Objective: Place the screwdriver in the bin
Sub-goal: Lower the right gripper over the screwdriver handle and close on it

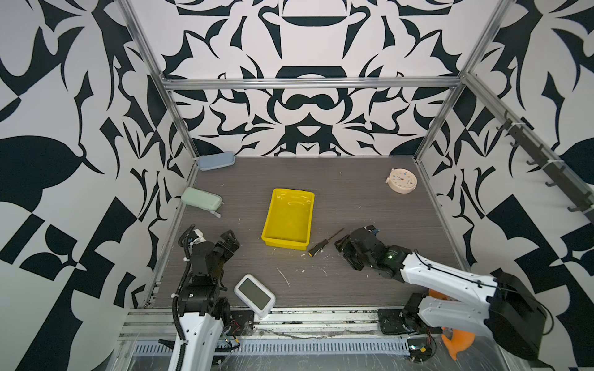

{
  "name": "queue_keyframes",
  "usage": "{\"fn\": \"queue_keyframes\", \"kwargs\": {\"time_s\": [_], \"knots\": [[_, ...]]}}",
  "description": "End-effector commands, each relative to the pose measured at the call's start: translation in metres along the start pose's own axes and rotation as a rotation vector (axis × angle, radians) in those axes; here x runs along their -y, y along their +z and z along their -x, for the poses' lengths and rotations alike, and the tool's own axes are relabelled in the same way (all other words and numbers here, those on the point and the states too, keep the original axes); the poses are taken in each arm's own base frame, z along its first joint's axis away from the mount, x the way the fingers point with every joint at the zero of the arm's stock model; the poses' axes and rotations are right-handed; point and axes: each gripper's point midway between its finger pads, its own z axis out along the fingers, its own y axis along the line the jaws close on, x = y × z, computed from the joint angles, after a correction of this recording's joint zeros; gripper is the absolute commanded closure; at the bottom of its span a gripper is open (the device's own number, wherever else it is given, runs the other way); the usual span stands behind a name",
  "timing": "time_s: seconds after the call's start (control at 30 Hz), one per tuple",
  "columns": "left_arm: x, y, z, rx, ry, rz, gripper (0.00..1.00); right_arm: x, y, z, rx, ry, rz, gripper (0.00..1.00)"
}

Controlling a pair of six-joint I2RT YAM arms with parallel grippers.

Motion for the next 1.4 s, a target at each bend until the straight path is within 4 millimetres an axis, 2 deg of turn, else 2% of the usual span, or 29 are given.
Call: {"fn": "queue_keyframes", "kwargs": {"time_s": [0.0,0.2,0.37,0.53,0.7,0.93,1.2,1.27,1.37], "knots": [[0.001,0.003,-0.004,-0.022,0.008,0.000,0.01,-0.028,0.009,0.000,0.007,0.094,0.037,0.39],[-0.004,0.001,0.000,-0.003,-0.002,0.027,0.01,-0.038,0.038,-0.012,-0.047,0.138,0.000,0.40],[-0.004,-0.001,0.002,0.027,-0.004,0.009,0.01,-0.032,0.057,-0.027,-0.103,0.202,-0.077,0.43],[-0.002,0.001,0.004,0.033,0.006,0.002,0.01,-0.035,0.059,-0.035,-0.100,0.228,-0.091,0.43],[0.000,0.003,0.001,0.007,0.011,0.005,0.01,-0.035,0.066,-0.041,-0.129,0.236,-0.116,0.47],[0.006,0.008,-0.003,-0.023,0.030,-0.027,0.02,-0.032,0.073,-0.043,-0.129,0.261,-0.139,0.51],[0.013,0.012,-0.006,-0.038,0.060,-0.062,0.04,-0.006,0.076,-0.045,-0.131,0.275,-0.186,0.58],[0.012,0.015,-0.005,-0.034,0.057,-0.053,0.00,0.003,0.074,-0.044,-0.123,0.281,-0.195,0.59],[0.019,0.017,-0.009,-0.063,0.066,-0.086,0.01,0.011,0.068,-0.037,-0.089,0.258,-0.200,0.75]]}}
